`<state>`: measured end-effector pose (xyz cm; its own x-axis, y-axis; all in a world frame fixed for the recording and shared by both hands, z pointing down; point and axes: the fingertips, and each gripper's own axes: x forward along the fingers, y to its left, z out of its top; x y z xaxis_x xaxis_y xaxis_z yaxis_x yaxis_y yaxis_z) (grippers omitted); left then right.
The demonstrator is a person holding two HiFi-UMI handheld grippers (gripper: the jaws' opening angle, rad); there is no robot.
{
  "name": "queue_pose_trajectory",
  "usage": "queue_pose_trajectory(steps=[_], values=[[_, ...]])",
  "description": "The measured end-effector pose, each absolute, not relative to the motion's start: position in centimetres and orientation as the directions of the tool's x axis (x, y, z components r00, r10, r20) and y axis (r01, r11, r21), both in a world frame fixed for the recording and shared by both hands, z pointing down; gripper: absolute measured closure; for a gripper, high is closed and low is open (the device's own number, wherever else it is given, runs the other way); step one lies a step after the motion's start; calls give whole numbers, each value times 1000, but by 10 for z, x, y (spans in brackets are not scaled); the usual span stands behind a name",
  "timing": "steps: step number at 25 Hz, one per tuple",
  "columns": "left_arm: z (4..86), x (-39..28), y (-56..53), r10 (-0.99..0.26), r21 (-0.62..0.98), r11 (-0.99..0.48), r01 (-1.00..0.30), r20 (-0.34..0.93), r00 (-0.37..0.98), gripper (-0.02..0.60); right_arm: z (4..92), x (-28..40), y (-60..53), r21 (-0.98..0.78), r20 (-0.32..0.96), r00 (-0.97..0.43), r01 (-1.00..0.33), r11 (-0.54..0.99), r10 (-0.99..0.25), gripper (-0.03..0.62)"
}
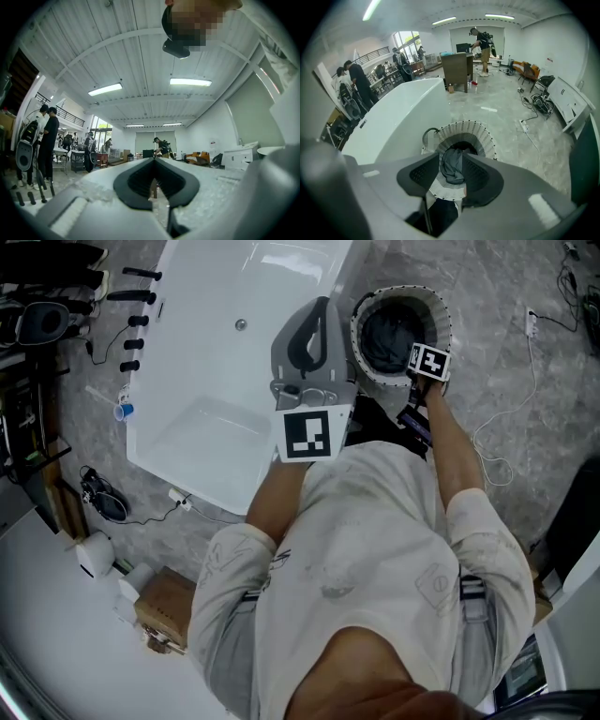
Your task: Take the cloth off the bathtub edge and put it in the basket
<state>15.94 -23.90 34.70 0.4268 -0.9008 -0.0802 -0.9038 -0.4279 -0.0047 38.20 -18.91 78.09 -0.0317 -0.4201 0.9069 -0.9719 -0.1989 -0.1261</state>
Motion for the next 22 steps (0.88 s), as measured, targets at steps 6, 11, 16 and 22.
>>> queue_pose_trajectory(steps=[6, 11, 16, 22], values=[[342, 144, -243, -924, -2, -375, -927, -85, 374, 580, 767, 367, -209, -137, 895, -64, -981, -136, -442, 436], [343, 118, -240, -948, -11, -305, -952, -86, 305, 580, 757, 341, -227, -150, 877, -104, -987, -61, -470, 436], [341, 73, -234, -974, -12, -209, -978, -82, 209, 580, 729, 292, -255, -174, 830, -171, -984, 44, -531, 436], [335, 17, -219, -994, -19, -65, -998, -89, 67, 580, 690, 216, -287, -189, 762, -293, -954, 235, -577, 436]])
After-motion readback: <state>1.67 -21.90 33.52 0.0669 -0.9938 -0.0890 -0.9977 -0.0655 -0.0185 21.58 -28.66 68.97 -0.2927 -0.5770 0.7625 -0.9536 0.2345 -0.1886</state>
